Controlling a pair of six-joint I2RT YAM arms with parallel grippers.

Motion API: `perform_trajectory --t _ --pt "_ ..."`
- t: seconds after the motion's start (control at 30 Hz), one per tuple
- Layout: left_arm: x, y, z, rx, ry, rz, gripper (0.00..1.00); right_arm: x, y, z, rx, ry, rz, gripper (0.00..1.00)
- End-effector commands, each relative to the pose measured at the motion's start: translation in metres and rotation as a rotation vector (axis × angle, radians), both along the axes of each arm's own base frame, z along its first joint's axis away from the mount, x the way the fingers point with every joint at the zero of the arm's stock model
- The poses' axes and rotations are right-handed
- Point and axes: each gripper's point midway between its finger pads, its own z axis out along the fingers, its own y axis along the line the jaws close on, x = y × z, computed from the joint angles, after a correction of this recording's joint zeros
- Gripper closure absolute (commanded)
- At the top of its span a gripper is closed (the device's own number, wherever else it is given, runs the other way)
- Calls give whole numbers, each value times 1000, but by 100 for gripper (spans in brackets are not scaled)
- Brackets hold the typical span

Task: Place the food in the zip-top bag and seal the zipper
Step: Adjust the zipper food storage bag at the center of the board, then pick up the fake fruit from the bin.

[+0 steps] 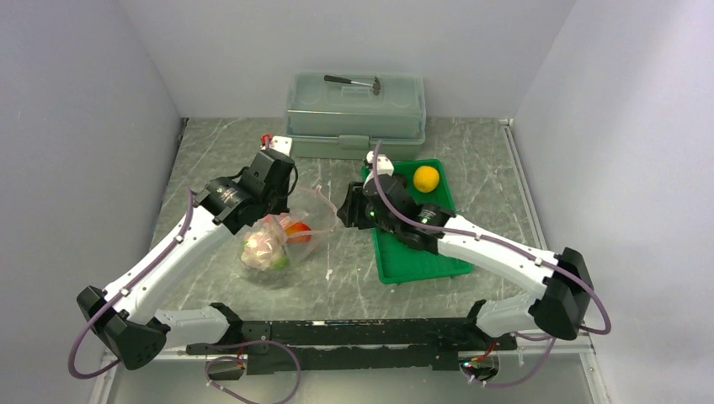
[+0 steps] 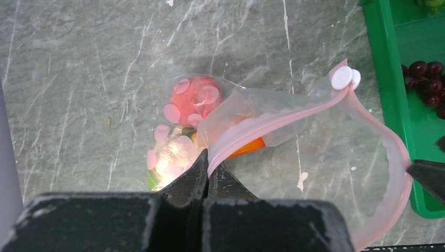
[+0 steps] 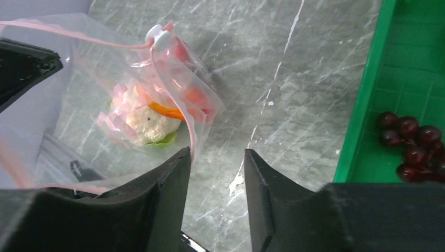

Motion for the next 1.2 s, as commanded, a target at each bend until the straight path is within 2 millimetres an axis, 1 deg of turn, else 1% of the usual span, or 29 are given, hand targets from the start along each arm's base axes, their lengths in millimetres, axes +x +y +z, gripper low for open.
perform_trajectory --t 0.0,0.1,0.17,0.27,0.37,0.5,0.7,0.8,0.9,1.0,1.03,1.13,1.17 --pt "4 5 7 0 -43 11 100 5 -14 46 50 -97 -41 49" --pt "3 4 6 -1 -43 5 100 4 -25 59 53 -132 -61 46" --pt "3 4 8 -6 -50 1 100 6 -37 66 34 -160 -94 44" --pt "3 5 10 -8 -68 -5 100 11 -55 70 -15 -190 -139 41" --pt "2 7 11 -9 -85 -9 100 17 -72 69 -70 -211 -177 39" --pt "-1 8 12 -23 -102 -17 100 29 -96 59 -166 -212 -234 38" --pt "-6 11 13 -36 -116 -26 100 55 -129 38 -303 -186 -322 36" --pt "-8 10 12 -46 -118 -35 100 67 -138 31 -342 -174 -347 35" --pt "-10 5 10 -63 -110 -59 100 82 -144 25 -374 -163 -366 33" --pt "-13 5 7 -60 -95 -71 100 96 -154 14 -407 -126 -404 31" --pt "-13 6 6 -56 -93 -67 100 100 -157 12 -413 -121 -418 30" --pt "-15 6 9 -74 -107 -69 100 114 -167 2 -441 -97 -466 17" --pt "-16 6 10 -79 -115 -73 100 118 -169 -3 -452 -86 -475 16"
